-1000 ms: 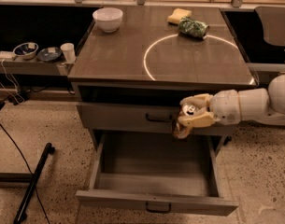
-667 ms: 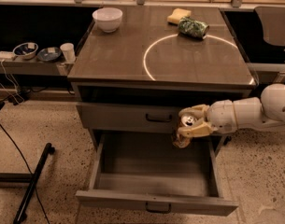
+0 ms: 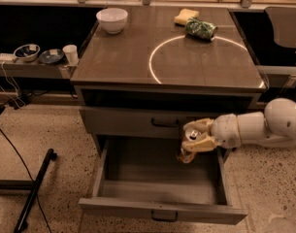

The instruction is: Place orange can into middle drawer

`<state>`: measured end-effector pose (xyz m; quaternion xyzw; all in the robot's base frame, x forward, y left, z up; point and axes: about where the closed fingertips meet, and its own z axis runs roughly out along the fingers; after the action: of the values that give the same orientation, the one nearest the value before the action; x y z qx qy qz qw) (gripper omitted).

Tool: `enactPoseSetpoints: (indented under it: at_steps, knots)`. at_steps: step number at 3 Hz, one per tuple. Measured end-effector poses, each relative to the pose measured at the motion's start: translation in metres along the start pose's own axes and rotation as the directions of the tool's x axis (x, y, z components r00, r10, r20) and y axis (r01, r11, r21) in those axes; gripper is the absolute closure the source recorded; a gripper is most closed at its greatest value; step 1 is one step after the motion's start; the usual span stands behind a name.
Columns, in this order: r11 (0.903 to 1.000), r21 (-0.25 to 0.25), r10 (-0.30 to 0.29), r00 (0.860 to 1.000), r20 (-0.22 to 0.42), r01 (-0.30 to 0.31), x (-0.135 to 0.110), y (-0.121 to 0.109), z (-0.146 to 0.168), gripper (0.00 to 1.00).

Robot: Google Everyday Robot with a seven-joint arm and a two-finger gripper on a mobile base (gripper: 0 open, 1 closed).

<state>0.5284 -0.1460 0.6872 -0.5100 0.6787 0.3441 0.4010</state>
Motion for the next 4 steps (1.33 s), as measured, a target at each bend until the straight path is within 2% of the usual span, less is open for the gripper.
enactPoseSetpoints:
  at_steps: [1, 2, 3, 4]
  knots:
    - [0.9983, -0.054, 0.02, 0.997, -0.075, -0.024, 0.063, 0.035, 0.044, 1.0]
    - [0.9954, -0.083, 0.04, 0.995, -0.086, -0.047, 0.105, 0.056, 0.067, 1.0]
    - [0.9949, -0.084, 0.049, 0.996, -0.075, -0.055, 0.108, 0.056, 0.071, 1.0]
    - [0.9915, -0.067, 0.115, 0.992, 0.048, -0.112, 0.129, 0.043, 0.091, 1.0]
